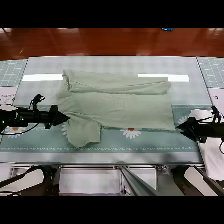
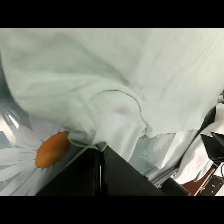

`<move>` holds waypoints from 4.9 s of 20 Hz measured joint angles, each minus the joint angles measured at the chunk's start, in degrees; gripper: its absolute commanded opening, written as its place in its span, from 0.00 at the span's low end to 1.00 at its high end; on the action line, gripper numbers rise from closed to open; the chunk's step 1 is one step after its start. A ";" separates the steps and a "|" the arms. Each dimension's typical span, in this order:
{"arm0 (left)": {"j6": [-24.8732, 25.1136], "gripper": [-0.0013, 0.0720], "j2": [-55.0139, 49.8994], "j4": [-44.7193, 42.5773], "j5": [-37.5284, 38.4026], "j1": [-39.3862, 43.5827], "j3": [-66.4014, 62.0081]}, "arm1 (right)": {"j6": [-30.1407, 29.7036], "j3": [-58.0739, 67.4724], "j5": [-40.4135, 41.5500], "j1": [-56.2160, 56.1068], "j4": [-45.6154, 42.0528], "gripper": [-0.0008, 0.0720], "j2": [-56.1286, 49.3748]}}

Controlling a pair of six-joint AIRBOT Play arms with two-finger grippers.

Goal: Fold the shirts.

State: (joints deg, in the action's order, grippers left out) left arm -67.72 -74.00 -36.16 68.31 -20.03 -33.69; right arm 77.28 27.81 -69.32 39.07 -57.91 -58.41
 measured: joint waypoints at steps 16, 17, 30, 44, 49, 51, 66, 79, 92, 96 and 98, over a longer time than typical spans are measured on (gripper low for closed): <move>1.57 0.05 0.00 0.15 1.40 -0.42 -1.44 | -14.43 0.92 4.46 -0.72 20.37 0.04 -14.84; 1.81 0.05 0.00 0.15 2.12 -0.87 -1.86 | -15.52 1.55 3.21 -0.72 20.98 0.04 -15.04; -0.44 0.04 -11.02 -1.25 2.14 2.12 -26.34 | -14.75 22.51 2.97 -8.24 21.18 0.04 -19.06; -11.91 0.04 -38.34 -1.55 1.90 6.43 -63.80 | -6.40 51.87 10.75 -19.17 19.63 0.04 -43.41; -12.48 0.04 -42.01 -1.57 1.97 7.39 -67.25 | -5.60 56.37 12.83 -19.43 19.67 0.04 -47.28; -12.48 0.04 -42.51 -1.53 1.75 7.67 -67.71 | -5.22 57.59 13.81 -19.71 19.80 0.04 -48.43; -14.56 0.72 -37.48 -12.66 12.74 3.85 -69.92 | -4.17 62.75 10.10 -14.12 20.81 0.58 -47.10; -3.61 0.72 2.51 -16.92 -10.54 8.15 -27.12 | -4.98 52.76 6.64 -15.52 21.42 0.59 -50.03; -2.71 0.04 4.63 -14.80 -12.04 11.43 -24.30 | -2.54 62.99 -0.90 -22.43 14.23 0.04 -47.08; -2.60 0.04 4.42 -15.04 -12.50 20.61 -24.33 | -0.92 58.21 -6.60 -22.73 2.14 0.04 -32.85; -3.74 0.04 3.13 -15.06 -16.09 27.23 -25.18 | 0.13 52.35 -7.02 -22.73 -1.95 0.04 -23.58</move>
State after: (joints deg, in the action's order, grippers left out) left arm -71.46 -70.87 -51.22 52.23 7.20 -58.87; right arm 77.41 80.16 -76.34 16.34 -59.86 -82.00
